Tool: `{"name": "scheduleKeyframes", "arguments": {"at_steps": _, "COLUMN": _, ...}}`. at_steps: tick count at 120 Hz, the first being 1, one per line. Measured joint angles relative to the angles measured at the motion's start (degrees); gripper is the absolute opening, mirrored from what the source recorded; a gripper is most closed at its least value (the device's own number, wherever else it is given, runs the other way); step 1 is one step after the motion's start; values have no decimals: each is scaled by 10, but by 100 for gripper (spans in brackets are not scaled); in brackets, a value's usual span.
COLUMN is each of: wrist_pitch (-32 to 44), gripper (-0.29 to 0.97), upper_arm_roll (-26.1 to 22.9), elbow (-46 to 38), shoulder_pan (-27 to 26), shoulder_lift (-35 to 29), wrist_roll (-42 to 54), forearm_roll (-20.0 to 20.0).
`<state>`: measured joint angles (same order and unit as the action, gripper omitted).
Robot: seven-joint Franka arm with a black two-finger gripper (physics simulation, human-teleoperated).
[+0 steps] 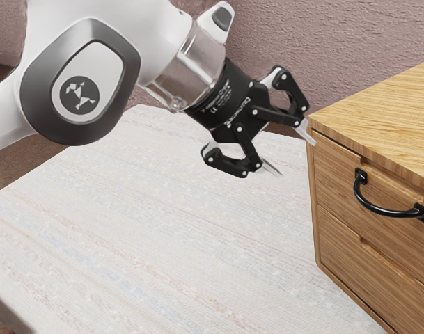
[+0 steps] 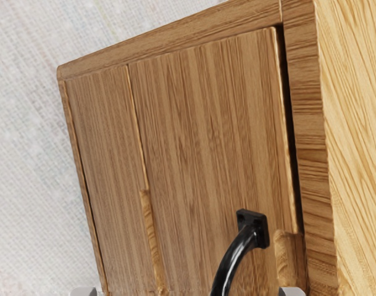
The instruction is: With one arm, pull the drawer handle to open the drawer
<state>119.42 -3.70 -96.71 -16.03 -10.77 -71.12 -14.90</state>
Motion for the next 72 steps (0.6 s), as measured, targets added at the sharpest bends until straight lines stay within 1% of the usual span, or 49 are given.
{"name": "scheduleKeyframes", "arguments": {"at_steps": 13, "wrist_pitch": 15, "gripper": 33, "upper_arm_roll": -1, "elbow": -9, "shoulder_pan": -16, "shoulder_lift": 2, "wrist_roll": 1, "forearm_roll": -3}}
{"name": "scheduleKeyframes", "arguments": {"at_steps": 37, "wrist_pitch": 54, "gripper": 32, "upper_arm_roll": -8, "elbow": -15, "shoulder_pan": -12, "shoulder_lift": 41, "wrist_roll": 2, "forearm_roll": -23}}
{"name": "scheduleKeyframes", "arguments": {"at_steps": 72, "wrist_pitch": 86, "gripper": 30, "upper_arm_roll": -28, "elbow": -16, "shoulder_pan": -14, "shoulder_lift": 52, "wrist_roll": 4, "forearm_roll": -37}}
